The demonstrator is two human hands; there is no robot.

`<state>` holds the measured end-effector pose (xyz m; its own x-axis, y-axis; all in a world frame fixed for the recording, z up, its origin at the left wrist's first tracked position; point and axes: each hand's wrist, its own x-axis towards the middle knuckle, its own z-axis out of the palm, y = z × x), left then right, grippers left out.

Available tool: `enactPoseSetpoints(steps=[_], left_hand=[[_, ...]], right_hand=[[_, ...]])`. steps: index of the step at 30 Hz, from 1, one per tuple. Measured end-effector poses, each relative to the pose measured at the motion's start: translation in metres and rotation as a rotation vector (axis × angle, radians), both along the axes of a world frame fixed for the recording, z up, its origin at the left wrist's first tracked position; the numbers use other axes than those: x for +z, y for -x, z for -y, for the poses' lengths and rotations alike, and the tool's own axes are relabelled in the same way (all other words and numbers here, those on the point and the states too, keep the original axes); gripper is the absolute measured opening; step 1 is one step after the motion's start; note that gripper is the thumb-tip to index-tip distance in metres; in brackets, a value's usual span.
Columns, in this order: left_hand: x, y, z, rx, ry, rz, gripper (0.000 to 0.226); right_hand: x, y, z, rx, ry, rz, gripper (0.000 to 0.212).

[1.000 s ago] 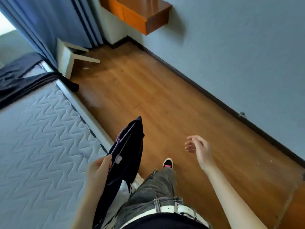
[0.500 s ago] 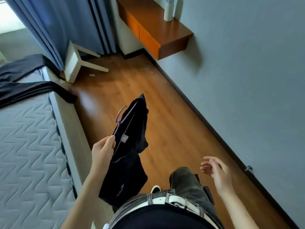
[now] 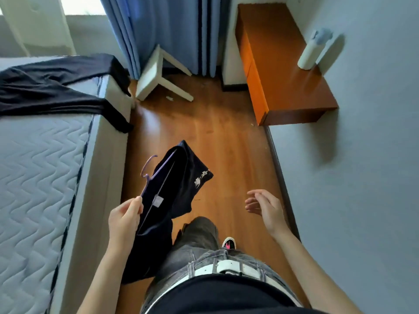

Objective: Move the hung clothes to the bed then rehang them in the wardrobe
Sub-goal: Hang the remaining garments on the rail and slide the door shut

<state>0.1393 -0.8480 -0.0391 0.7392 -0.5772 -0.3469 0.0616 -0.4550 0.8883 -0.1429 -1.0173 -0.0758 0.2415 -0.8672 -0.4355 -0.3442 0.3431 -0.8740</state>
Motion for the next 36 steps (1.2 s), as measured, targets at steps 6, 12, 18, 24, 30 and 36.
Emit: enactPoseSetpoints(steps=[6, 12, 18, 24, 30, 36], left_hand=[[-0.009, -0.030, 0.065, 0.188, -0.075, 0.105, 0.046], [-0.018, -0.106, 0.175, 0.284, -0.136, 0.177, 0.045], [-0.004, -0.205, 0.286, 0.375, -0.066, 0.114, 0.044], [-0.012, -0.302, 0.382, 0.518, -0.079, 0.070, 0.044], [-0.026, -0.369, 0.459, 0.717, -0.124, 0.086, 0.041], [-0.018, -0.399, 0.486, 0.993, -0.119, 0.063, 0.042]], right_hand=[[-0.011, -0.087, 0.143, 0.230, -0.003, -0.006, 0.028], [-0.033, -0.174, 0.272, 0.242, -0.047, -0.008, 0.028], [-0.027, -0.258, 0.378, 0.212, -0.091, -0.012, 0.026], [-0.037, -0.364, 0.489, 0.272, -0.118, -0.010, 0.025], [-0.037, -0.517, 0.597, 0.536, -0.142, 0.000, 0.024], [-0.021, -0.675, 0.651, 0.915, -0.127, 0.006, 0.027]])
